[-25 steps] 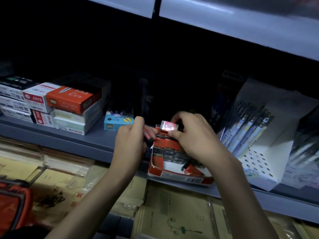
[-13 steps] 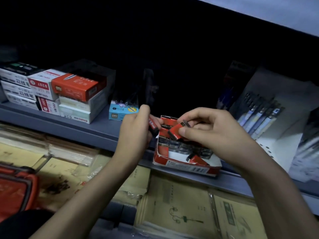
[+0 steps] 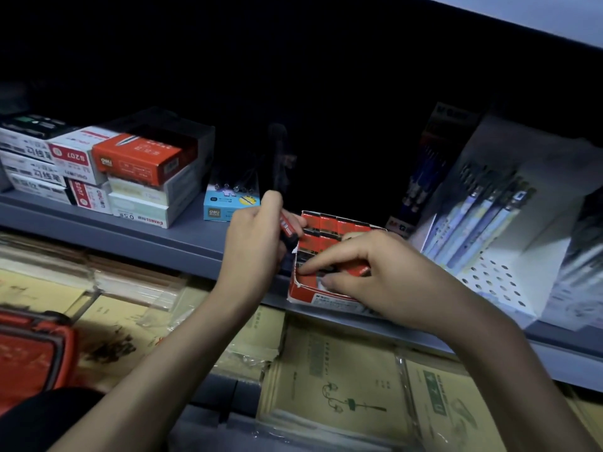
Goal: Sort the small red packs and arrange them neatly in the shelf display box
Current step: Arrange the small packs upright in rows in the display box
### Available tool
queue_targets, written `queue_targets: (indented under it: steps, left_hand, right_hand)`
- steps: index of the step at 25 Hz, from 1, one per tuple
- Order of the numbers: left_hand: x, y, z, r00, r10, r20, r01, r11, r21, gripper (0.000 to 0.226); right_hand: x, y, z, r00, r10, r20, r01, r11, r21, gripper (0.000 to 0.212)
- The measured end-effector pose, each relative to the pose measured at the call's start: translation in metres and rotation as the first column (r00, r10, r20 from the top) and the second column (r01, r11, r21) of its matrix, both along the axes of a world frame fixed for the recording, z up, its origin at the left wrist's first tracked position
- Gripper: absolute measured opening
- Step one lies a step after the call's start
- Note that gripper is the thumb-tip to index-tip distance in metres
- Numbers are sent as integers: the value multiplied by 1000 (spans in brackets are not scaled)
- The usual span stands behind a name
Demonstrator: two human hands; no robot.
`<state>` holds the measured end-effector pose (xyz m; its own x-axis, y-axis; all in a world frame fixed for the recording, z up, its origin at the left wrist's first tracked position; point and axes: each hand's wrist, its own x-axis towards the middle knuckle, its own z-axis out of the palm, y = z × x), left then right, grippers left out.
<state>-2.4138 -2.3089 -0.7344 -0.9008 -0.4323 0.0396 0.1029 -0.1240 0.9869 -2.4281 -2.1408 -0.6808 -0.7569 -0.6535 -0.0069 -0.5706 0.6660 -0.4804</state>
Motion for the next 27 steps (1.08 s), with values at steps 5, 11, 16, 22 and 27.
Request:
queue_targets:
  steps: [5, 11, 16, 22, 27]
  left_hand:
    - [3, 1, 0, 1000, -6, -5, 6, 1000, -27, 50]
    - [5, 2, 3, 1000, 16, -12, -16, 1000, -20, 49]
    - [4, 3, 1, 999, 42, -5, -42, 997, -62, 52]
    - [1, 5, -1, 999, 46, -18, -47, 998, -43, 53]
    - [0, 4, -1, 999, 50, -12, -51, 998, -36, 55]
  right_hand:
    - [-9, -10, 7, 990, 54, -127, -37, 991, 132, 42]
    - [-5, -3, 9, 973, 46, -228, -31, 997, 69, 16]
    - [2, -3, 9, 986, -53, -161, 66, 995, 79, 20]
    - [8, -15, 12, 965, -244, 95, 233, 966, 117, 40]
    - [10, -21, 10, 925, -333, 185, 312, 941, 135, 47]
